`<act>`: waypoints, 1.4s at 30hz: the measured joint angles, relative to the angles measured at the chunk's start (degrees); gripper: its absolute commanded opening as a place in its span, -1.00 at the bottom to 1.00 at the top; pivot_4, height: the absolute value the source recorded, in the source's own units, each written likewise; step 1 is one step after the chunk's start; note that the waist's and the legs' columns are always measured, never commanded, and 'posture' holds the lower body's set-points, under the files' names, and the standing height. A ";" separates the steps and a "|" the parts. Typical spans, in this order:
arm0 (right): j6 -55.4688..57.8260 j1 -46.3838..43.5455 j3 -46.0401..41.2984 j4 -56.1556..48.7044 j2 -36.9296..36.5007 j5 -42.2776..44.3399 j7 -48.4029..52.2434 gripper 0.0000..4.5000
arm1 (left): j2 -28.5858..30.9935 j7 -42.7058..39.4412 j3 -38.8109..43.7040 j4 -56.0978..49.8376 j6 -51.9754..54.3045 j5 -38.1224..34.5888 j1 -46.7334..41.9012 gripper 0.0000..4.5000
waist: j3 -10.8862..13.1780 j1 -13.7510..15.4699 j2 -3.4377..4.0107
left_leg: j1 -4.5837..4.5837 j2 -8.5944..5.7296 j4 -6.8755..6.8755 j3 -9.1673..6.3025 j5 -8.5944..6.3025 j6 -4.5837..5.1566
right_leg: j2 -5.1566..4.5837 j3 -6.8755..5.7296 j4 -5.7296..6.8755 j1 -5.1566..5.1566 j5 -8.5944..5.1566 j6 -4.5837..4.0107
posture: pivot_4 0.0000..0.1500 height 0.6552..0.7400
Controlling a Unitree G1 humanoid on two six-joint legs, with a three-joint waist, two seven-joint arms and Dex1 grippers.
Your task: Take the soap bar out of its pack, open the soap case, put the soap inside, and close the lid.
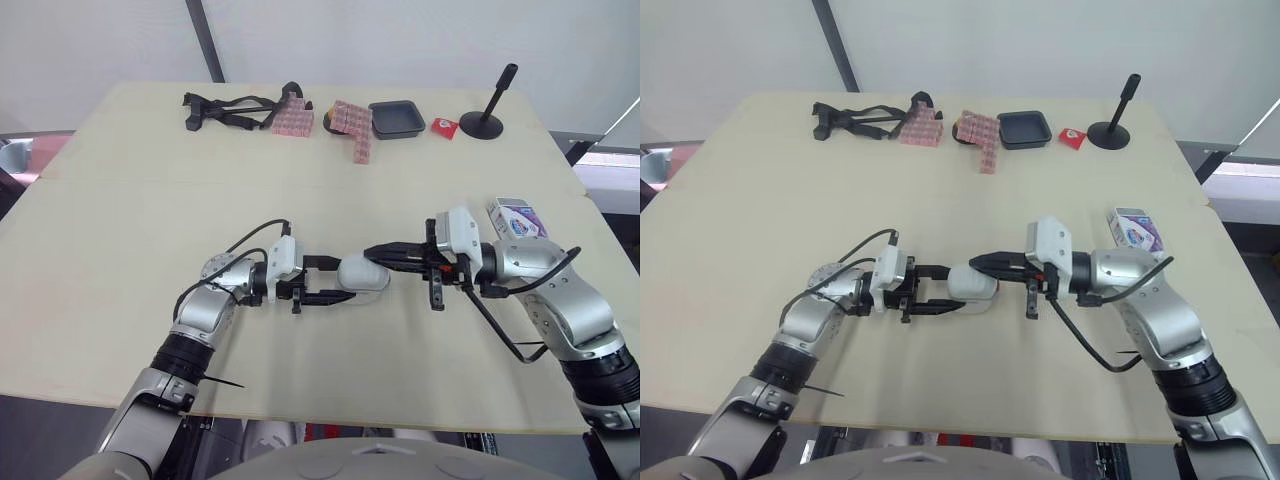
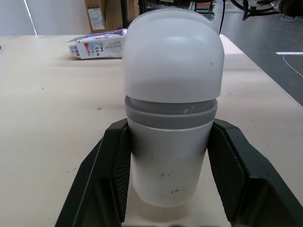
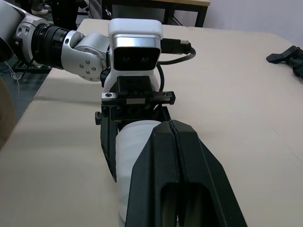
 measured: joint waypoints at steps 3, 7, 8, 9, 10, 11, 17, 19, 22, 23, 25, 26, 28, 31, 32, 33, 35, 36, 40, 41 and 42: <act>-0.57 0.07 0.31 0.01 -0.21 -1.00 0.65 -0.99 | 0.00 0.06 0.00 -0.03 0.01 0.01 0.03 -0.16 | 0.00 0.00 0.00 | 0.00 0.00 0.00 0.00 0.00 0.00 | 0.00 0.00 0.00 0.00 0.00 0.00 | 1.00 1.00; -1.30 0.16 0.48 0.01 -0.21 -1.37 0.99 -0.99 | 0.01 0.13 0.00 -0.04 0.02 0.02 0.09 -0.16 | 0.00 -0.02 0.00 | 0.01 0.00 -0.01 0.00 0.00 0.00 | 0.00 0.00 0.00 0.00 0.00 0.00 | 1.00 1.00; -1.44 0.18 0.52 0.02 -0.21 -1.46 1.01 -0.99 | 0.01 0.18 0.00 -0.05 0.02 0.02 0.13 -0.16 | 0.00 -0.03 0.00 | 0.01 0.00 -0.01 0.00 0.00 0.00 | 0.00 0.00 0.00 0.00 0.00 0.00 | 1.00 1.00; -1.64 0.18 0.55 0.06 -0.21 -1.60 1.04 -0.99 | 0.01 0.23 -0.01 -0.05 0.01 0.02 0.16 -0.16 | 0.00 -0.02 0.00 | 0.01 0.00 -0.01 0.00 0.00 0.00 | 0.00 0.00 0.00 0.00 0.00 0.00 | 1.00 1.00; -1.88 0.18 0.60 0.16 -0.24 -1.85 1.08 -0.99 | 0.01 0.26 -0.01 -0.05 0.01 0.03 0.18 -0.16 | 0.00 -0.03 0.00 | 0.01 0.00 -0.01 0.00 0.00 0.00 | 0.00 0.00 -0.01 0.00 0.00 0.00 | 1.00 1.00; -2.20 0.18 0.62 0.23 -0.25 -2.10 1.11 -0.99 | 0.01 0.29 -0.01 -0.05 0.01 0.03 0.19 -0.16 | 0.00 -0.03 0.00 | 0.01 0.00 -0.01 0.00 0.00 0.00 | 0.00 0.00 -0.01 0.00 0.00 0.00 | 1.00 1.00; -2.64 -0.51 1.10 0.65 -0.53 -3.48 0.52 -0.99 | 0.05 0.51 -0.01 -0.05 0.03 0.04 0.28 -0.16 | 0.00 -0.13 0.00 | 0.08 0.00 -0.03 0.00 0.00 -0.01 | -0.01 0.00 -0.01 0.05 0.00 0.00 | 1.00 1.00; -2.77 -0.55 1.15 0.69 -0.66 -3.72 0.34 -0.99 | 0.05 0.62 -0.01 -0.05 0.03 0.04 0.37 -0.16 | 0.00 -0.13 0.00 | 0.11 0.00 -0.04 0.00 0.00 -0.01 | -0.01 0.01 -0.01 0.07 0.00 0.00 | 1.00 1.00; -3.25 -0.60 1.26 0.74 -1.02 -4.21 0.35 -0.99 | 0.05 0.68 -0.01 -0.05 0.05 0.04 0.39 -0.16 | 0.00 -0.15 0.00 | 0.14 0.00 -0.06 0.00 0.01 -0.01 | -0.01 0.01 -0.01 0.10 0.00 0.00 | 1.00 1.00; -3.40 -0.60 1.27 0.80 -1.18 -4.39 0.39 -0.99 | 0.05 0.72 -0.01 -0.05 0.07 0.04 0.40 -0.16 | 0.00 -0.16 0.00 | 0.15 0.00 -0.06 0.00 0.01 -0.01 | -0.01 0.01 -0.01 0.10 0.00 0.00 | 1.00 1.00; -3.72 -0.65 1.38 0.96 -1.49 -4.55 0.48 -0.99 | 0.05 0.74 -0.01 -0.05 0.10 0.04 0.40 -0.16 | 0.00 -0.17 0.00 | 0.16 0.00 -0.06 0.00 0.01 -0.01 | -0.01 0.01 -0.01 0.12 0.00 0.00 | 1.00 1.00; -3.99 -0.73 1.61 1.03 -1.72 -4.62 0.51 -0.99 | 0.05 0.74 -0.01 -0.05 0.10 0.04 0.40 -0.16 | 0.00 -0.19 0.00 | 0.19 0.00 -0.07 0.00 0.01 -0.01 | -0.01 0.01 -0.02 0.15 0.00 0.00 | 1.00 1.00; -4.51 -0.73 2.05 1.08 -1.87 -4.92 0.51 -0.99 | 0.05 0.74 -0.01 -0.05 0.10 0.04 0.40 -0.16 | 0.00 -0.20 0.00 | 0.25 0.01 -0.10 0.00 0.01 -0.02 | -0.01 0.01 -0.04 0.20 0.00 0.00 | 1.00 1.00; -4.93 -0.70 2.54 1.11 -1.95 -5.70 0.40 -0.99 | 0.07 0.75 -0.01 -0.05 0.10 0.04 0.41 -0.16 | -0.01 -0.24 -0.01 | 0.28 0.00 -0.14 0.00 0.02 -0.03 | -0.02 0.00 -0.07 0.24 0.00 0.00 | 1.00 1.00; -5.06 -0.68 2.63 1.15 -2.03 -5.87 0.32 -0.99 | 0.07 0.75 -0.01 -0.05 0.11 0.03 0.41 -0.16 | -0.02 -0.26 -0.01 | 0.29 0.00 -0.15 0.00 0.02 -0.04 | -0.02 0.00 -0.08 0.25 0.00 0.00 | 1.00 1.00; -5.25 -0.64 2.71 1.18 -2.09 -5.97 0.27 -0.99 | 0.07 0.75 -0.01 -0.05 0.12 0.03 0.41 -0.16 | -0.02 -0.27 -0.02 | 0.30 0.00 -0.17 0.00 0.02 -0.04 | -0.02 0.00 -0.09 0.26 0.00 0.00 | 1.00 1.00; -6.32 -0.55 2.91 1.26 -2.27 -6.74 0.26 -0.99 | 0.08 0.76 -0.01 -0.05 0.20 0.03 0.41 -0.16 | -0.04 -0.31 -0.02 | 0.34 0.00 -0.23 0.00 0.03 -0.05 | -0.02 0.00 -0.12 0.29 0.00 0.00 | 1.00 1.00; -6.92 -0.51 3.02 1.29 -2.42 -7.11 0.26 -0.99 | 0.08 0.77 -0.01 -0.05 0.25 0.04 0.41 -0.16 | -0.04 -0.32 -0.03 | 0.36 0.00 -0.25 0.00 0.04 -0.06 | -0.03 0.00 -0.14 0.31 0.00 0.00 | 1.00 1.00; -8.29 -0.08 3.05 1.37 -2.45 -7.84 0.03 -0.99 | 0.06 0.78 -0.03 -0.06 0.48 0.02 0.41 -0.16 | -0.09 -0.34 -0.07 | 0.41 0.00 -0.34 0.00 0.05 -0.07 | -0.03 -0.02 -0.24 0.37 0.00 0.00 | 1.00 1.00; -8.51 0.08 3.04 1.41 -2.44 -7.84 -0.21 -0.99 | 0.06 0.80 -0.03 -0.06 0.59 0.01 0.41 -0.16 | -0.09 -0.35 -0.08 | 0.43 0.00 -0.36 0.00 0.05 -0.07 | -0.03 -0.03 -0.27 0.39 0.00 0.00 | 1.00 1.00; -8.54 0.20 2.94 1.50 -2.26 -7.84 -0.47 -0.99 | 0.06 0.86 -0.03 -0.06 0.73 0.00 0.41 -0.16 | -0.10 -0.37 -0.09 | 0.44 0.00 -0.37 0.00 0.05 -0.07 | -0.03 -0.03 -0.28 0.40 0.00 0.00 | 1.00 1.00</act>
